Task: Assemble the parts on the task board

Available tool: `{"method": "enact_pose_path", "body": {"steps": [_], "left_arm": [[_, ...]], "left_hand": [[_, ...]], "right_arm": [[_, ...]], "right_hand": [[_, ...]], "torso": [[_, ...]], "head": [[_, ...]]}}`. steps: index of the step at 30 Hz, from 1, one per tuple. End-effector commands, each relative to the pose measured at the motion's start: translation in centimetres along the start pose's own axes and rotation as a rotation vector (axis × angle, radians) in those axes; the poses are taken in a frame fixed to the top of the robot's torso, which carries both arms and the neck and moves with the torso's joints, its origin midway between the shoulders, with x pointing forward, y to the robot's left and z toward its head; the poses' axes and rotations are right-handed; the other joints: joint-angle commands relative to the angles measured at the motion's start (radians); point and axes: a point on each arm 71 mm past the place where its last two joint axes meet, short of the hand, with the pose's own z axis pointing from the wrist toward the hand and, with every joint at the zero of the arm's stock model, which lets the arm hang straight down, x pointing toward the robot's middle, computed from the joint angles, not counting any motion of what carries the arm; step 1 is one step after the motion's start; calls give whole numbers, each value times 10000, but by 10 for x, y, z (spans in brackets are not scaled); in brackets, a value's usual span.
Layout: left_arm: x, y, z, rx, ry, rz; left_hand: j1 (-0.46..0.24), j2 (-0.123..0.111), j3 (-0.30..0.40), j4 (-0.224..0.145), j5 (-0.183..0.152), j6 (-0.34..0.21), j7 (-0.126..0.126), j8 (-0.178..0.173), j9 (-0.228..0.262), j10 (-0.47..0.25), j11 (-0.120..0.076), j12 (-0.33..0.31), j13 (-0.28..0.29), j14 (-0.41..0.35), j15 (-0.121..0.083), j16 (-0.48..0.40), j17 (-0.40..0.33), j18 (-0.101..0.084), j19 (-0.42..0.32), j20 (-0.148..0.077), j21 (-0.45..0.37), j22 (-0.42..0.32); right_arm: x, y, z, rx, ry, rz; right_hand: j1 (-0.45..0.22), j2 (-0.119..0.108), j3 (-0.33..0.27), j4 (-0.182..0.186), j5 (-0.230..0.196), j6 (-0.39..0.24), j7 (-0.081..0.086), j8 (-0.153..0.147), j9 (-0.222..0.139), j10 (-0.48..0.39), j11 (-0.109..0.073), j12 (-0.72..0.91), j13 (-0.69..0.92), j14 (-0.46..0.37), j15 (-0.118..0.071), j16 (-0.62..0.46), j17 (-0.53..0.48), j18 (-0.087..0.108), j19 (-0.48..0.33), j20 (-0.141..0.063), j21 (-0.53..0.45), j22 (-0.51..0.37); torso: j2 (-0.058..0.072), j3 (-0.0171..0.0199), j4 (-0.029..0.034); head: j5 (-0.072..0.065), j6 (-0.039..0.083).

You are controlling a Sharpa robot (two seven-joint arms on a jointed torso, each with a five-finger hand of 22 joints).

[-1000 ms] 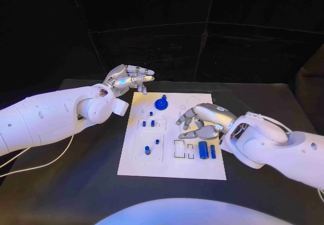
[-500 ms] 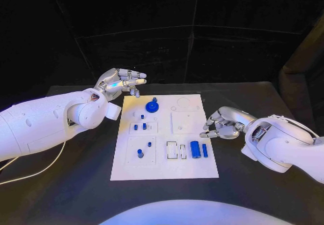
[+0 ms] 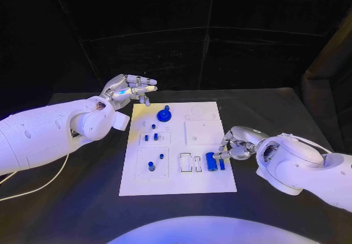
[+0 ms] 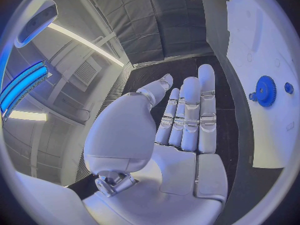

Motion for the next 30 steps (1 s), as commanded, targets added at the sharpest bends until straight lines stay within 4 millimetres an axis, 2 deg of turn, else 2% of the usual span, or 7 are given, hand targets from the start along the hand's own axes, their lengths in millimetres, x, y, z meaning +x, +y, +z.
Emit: {"method": "enact_pose_path", "body": {"steps": [1, 5, 11, 18, 30], "left_arm": [[1, -1, 0, 46, 125, -73], [0, -1, 0, 27, 124, -73], [-1, -1, -1, 11, 106, -66], [-2, -1, -1, 2, 96, -63], [-3, -1, -2, -75, 132, -82]], "left_hand": [[20, 69, -47, -11, 52, -10, 32, 61, -12, -76, 13, 50, -17, -63, -23, -26, -14, 131, -72, 29, -68, -14], [20, 69, -47, -11, 52, -10, 32, 61, -12, -76, 13, 50, -17, -63, -23, -26, -14, 131, -72, 29, -68, -14], [20, 69, -47, -11, 52, -10, 32, 61, -12, -76, 13, 50, -17, -63, -23, -26, -14, 131, -72, 29, -68, -14], [19, 79, -55, -8, 52, -10, 32, 64, -12, -79, 13, 59, -17, -68, -22, -23, -21, 132, -75, 31, -75, -19], [17, 89, -63, -4, 52, -10, 31, 67, -12, -81, 12, 68, -17, -74, -21, -21, -29, 132, -77, 33, -81, -23]], "right_arm": [[2, 1, 2, 198, 25, -606], [5, 8, 4, -66, -11, -681], [10, 16, 6, -368, 73, -810], [17, 17, 11, -283, 434, -1016], [34, 18, 18, -68, 967, -1407]], "right_hand": [[-23, 18, -74, 44, -45, -53, -7, 77, 43, 54, 3, 33, 37, 679, -41, 56, 465, -87, 90, 16, 49, 25], [-41, 6, -100, 76, -47, -69, -8, 106, 70, 48, 4, 43, 67, 677, -40, 66, 480, -91, 96, 18, 58, 47], [-50, -16, -124, 106, -58, -73, -13, 149, 106, 50, 2, 65, 113, 679, -40, 86, 513, -93, 99, 19, 65, 63], [-73, 5, -141, 177, -83, -66, -26, 230, 173, 42, -6, 74, 156, 677, -44, 101, 537, -99, 106, 17, 79, 97], [-96, 44, -154, 250, -132, -95, -30, 287, 233, 13, -9, 43, 158, 672, -46, 104, 540, -102, 108, 17, 88, 120]], "torso": [[0, -4, -35], [-4, 3, -32], [1, -5, -7], [0, -7, -25], [-4, -3, -5]], "head": [[14, -23], [31, -34], [17, -35], [48, -59], [102, -117]]}}
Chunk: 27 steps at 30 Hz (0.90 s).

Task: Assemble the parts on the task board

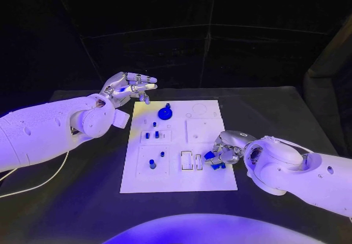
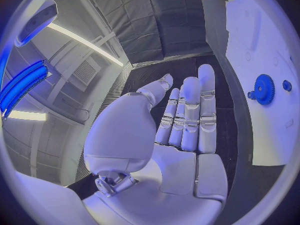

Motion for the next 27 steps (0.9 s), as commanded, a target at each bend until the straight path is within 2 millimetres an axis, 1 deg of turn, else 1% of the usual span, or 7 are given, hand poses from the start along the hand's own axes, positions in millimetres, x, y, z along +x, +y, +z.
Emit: {"method": "enact_pose_path", "body": {"steps": [1, 5, 8, 14, 16, 23, 27], "left_arm": [[1, -1, 0, -24, 175, -93], [1, -1, 0, -63, 213, -109], [1, 0, 0, -82, 237, -119], [2, 0, 0, -97, 273, -133], [2, 0, 0, -99, 277, -134], [3, 0, 1, -116, 320, -150], [4, 0, 1, -127, 357, -164]], "left_hand": [[17, 89, -63, -4, 52, -10, 31, 67, -12, -82, 12, 68, -11, -73, -21, -21, -9, 132, -42, -2, -27, -9], [18, 89, -71, -5, 52, -12, 32, 68, -13, -89, 13, 73, -12, -77, -21, -19, -15, 133, -44, -1, -32, -12], [18, 89, -72, -5, 52, -12, 32, 68, -13, -89, 13, 73, -12, -78, -21, -19, -15, 133, -44, -1, -32, -12], [18, 89, -72, -5, 52, -12, 32, 68, -13, -89, 13, 73, -12, -78, -21, -19, -15, 133, -44, -1, -32, -12], [18, 89, -72, -5, 52, -12, 32, 68, -13, -89, 13, 73, -12, -78, -21, -19, -15, 133, -44, -1, -32, -12], [18, 91, -74, -4, 52, -12, 32, 69, -12, -92, 13, 74, -13, -79, -20, -18, -17, 133, -44, -1, -34, -14], [18, 95, -78, -4, 52, -11, 30, 71, -12, -99, 14, 77, -14, -83, -19, -17, -21, 133, -46, 0, -38, -16]], "right_arm": [[10, -2, 1, 221, 472, -437], [12, -1, 3, 275, 502, -480], [12, -1, 3, 302, 341, -376], [5, 1, -3, 65, -640, 361], [2, 2, -6, -69, -936, 671], [-5, 12, -20, -608, -1606, 1851], [-5, 19, -22, -762, -1538, 2160]], "right_hand": [[-98, 46, -20, 79, -50, -70, 3, 0, -32, 15, -10, 4, 10, 671, -48, 54, 542, -107, 74, -19, 50, 15], [-44, 78, -7, 77, -21, -72, -5, 41, 7, 5, -16, -5, 22, 668, -50, 59, 552, -108, 71, -19, 51, 21], [24, 200, 26, 92, 82, -59, -22, 120, 82, -27, -30, -59, 3, 656, -60, 42, 522, -103, 56, -26, 43, 3], [317, 618, 173, 37, 860, 184, -137, 405, 331, 49, -129, 12, 175, 654, -137, 52, 552, -96, 45, -85, 35, -15], [389, 703, 199, 12, 1011, 232, -168, 455, 400, 63, -159, 8, 200, 656, -163, 58, 564, -95, 46, -111, 35, -15], [431, 773, 203, 1, 1135, 284, -202, 499, 476, 81, -190, -2, 225, 654, -189, 52, 555, -97, 55, -138, 40, -5], [406, 792, 186, 22, 1160, 309, -213, 517, 507, 65, -200, -55, 184, 645, -198, 26, 509, -96, 53, -148, 36, -13]], "torso": [[-6, -1, 4], [-11, 0, -1], [-12, -2, -10], [-18, 8, -17], [-15, -1, -6], [-19, -14, 22], [-5, -7, 17]], "head": [[17, -6], [34, -6], [22, -6], [25, 5], [10, 14], [-21, 95], [27, 118]]}}
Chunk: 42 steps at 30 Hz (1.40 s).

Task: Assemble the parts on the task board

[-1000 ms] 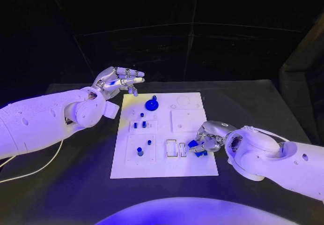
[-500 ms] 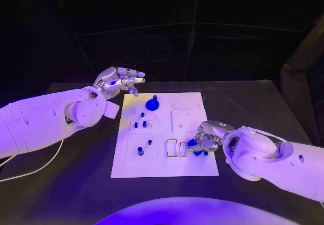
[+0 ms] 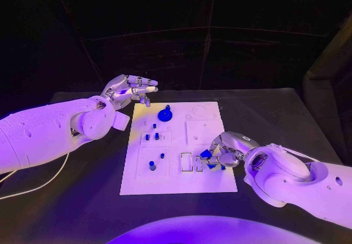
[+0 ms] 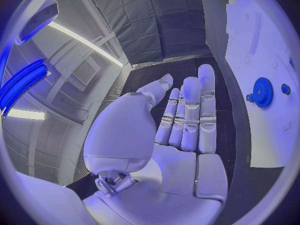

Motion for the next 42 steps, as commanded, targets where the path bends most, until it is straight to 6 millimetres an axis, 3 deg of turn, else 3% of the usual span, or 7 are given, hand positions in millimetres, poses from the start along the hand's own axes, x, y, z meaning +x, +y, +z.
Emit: {"method": "enact_pose_path", "body": {"steps": [1, 26, 30, 33, 36, 39, 42], "left_arm": [[2, -1, 1, 14, 192, -95], [5, -1, 0, -60, 309, -140], [5, -1, 1, -66, 311, -140], [5, -1, 1, -70, 320, -144], [5, -1, 1, -76, 318, -142], [5, -1, 1, -82, 303, -136], [5, -1, 1, -83, 301, -136]], "left_hand": [[18, 95, -79, -4, 52, -10, 30, 30, -12, -63, -23, 37, -15, -83, -20, -17, -9, 133, -46, 0, -38, -8], [18, 95, -79, -4, 52, -10, 30, 30, -12, -63, -23, 37, -15, -83, -20, -17, -9, 133, -46, 0, -38, -8], [18, 95, -79, -4, 52, -10, 30, 30, -12, -63, -23, 37, -15, -83, -20, -17, -9, 133, -46, 0, -38, -8], [19, 107, -91, -2, 52, -5, 26, 38, -11, -83, -22, 44, -19, -93, -18, -13, -21, 134, -51, 3, -49, -16], [19, 107, -91, -2, 52, -5, 26, 38, -11, -84, -22, 44, -19, -94, -17, -13, -22, 134, -51, 3, -49, -16], [27, 112, -92, -5, 53, -9, 26, 37, -12, -91, -22, 46, -20, -101, -18, -14, -27, 135, -54, 3, -54, -19], [29, 115, -92, -6, 53, -11, 26, 37, -12, -94, -22, 47, -21, -105, -18, -15, -30, 135, -56, 3, -57, -21]], "right_arm": [[-3, 5, 0, -185, -350, 839], [23, 36, 26, 180, 993, 439], [23, 39, 27, 191, 980, 350], [23, 38, 28, 271, 833, 177], [21, 37, 28, 313, 613, 34], [20, 37, 29, 306, 493, -130], [20, 38, 29, 285, 452, -235]], "right_hand": [[-11, 123, 16, 9, 52, 125, -51, 64, 75, -6, -56, -67, -52, 644, -57, 22, 505, -96, -22, -77, 34, -22], [-640, 232, -533, 545, -658, 505, -338, 655, 973, 29, -293, -440, -126, 616, -259, -101, 362, -79, -40, -268, -42, -119], [-805, 256, -677, 678, -1071, 485, -377, 766, 1190, 44, -321, -508, -118, 618, -291, -115, 354, -79, -35, -299, -55, -124], [-1252, 245, -915, 759, -1927, 430, -382, 834, 1369, 24, -331, -627, -158, 605, -291, -165, 287, -74, -44, -314, -80, -155], [-2023, -143, -1013, 805, -2866, 253, -338, 823, 1512, -83, -294, -900, -318, 558, -271, -309, 77, -62, -86, -293, -137, -245], [-3009, -1389, 367, 808, -3367, 62, -250, 821, 1738, -201, -263, -1225, -468, 524, -245, -466, -120, -55, -128, -211, -209, -340], [-3273, -1746, 465, 858, -3522, -44, -254, 783, 1793, -288, -214, -1445, -609, 500, -204, -558, -245, -26, -164, -230, -256, -425]], "torso": [[16, -2, 18], [12, 4, -9], [9, 10, -13], [9, 4, -17], [11, -1, -19], [7, 1, -20], [11, 1, -13]], "head": [[35, 18], [184, -115], [205, -115], [206, -111], [212, -109], [211, -104], [203, -103]]}}
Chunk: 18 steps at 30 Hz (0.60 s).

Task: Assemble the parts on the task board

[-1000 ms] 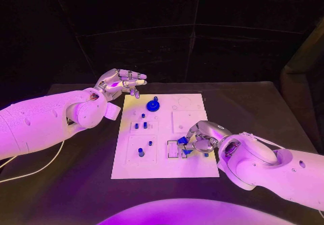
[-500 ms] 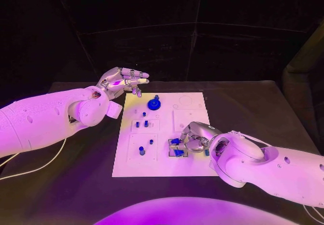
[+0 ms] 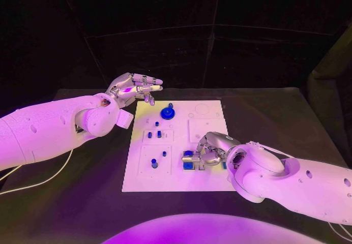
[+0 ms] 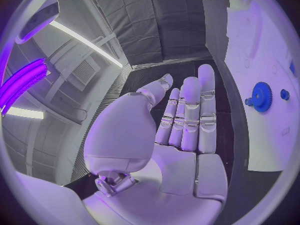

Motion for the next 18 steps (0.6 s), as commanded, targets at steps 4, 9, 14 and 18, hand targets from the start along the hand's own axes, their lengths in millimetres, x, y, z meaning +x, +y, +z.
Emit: {"method": "enact_pose_path", "body": {"steps": [4, 9, 14, 18], "left_arm": [[1, -1, 1, 32, 132, -67], [1, -1, 0, 31, 123, -64], [1, -1, 0, 27, 123, -64], [1, -1, 1, 25, 134, -68]], "left_hand": [[-2, 82, -36, -10, 53, -13, 27, 38, -13, -65, 15, 50, -13, -78, 19, -19, -23, 135, -62, 4, -63, -18], [-2, 82, -36, -10, 53, -13, 27, 38, -13, -65, 15, 50, -13, -78, 19, -19, -23, 135, -62, 4, -63, -18], [8, 90, -36, -15, 52, -15, 27, 39, -13, -72, 15, 55, -14, -92, 20, -23, -32, 135, -70, 5, -72, -23], [8, 90, -36, -15, 52, -15, 27, 39, -13, -72, 15, 55, -14, -92, 20, -23, -32, 135, -70, 5, -72, -23]], "right_arm": [[-3, 1, -1, -80, -292, -437], [-4, 3, -4, -476, -323, -415], [-4, 3, -7, -727, -234, -467], [-4, 2, -7, -756, -213, -627]], "right_hand": [[-88, -191, 221, 1, -24, -119, 28, -61, 70, -106, 22, -173, -100, 542, 71, -83, -100, -22, -97, -11, -76, -66], [849, 187, 507, -70, 306, -121, 16, -21, 224, -59, 11, -154, -17, 565, 71, -80, -58, -27, -75, -8, -77, -31], [2183, 365, 565, -665, 568, -90, -17, 64, 415, -19, -18, -153, 62, 579, 42, -75, -19, -34, -50, -34, -72, 15], [2738, 479, 591, -1048, 583, -89, -20, 106, 499, -22, -25, -189, 69, 578, 33, -86, -18, -33, -55, -43, -87, 3]], "torso": [[4, 4, 3], [5, 5, -5], [4, 8, -18], [1, 1, -1]], "head": [[-1, -5], [7, -11], [11, -22], [-22, -27]]}}
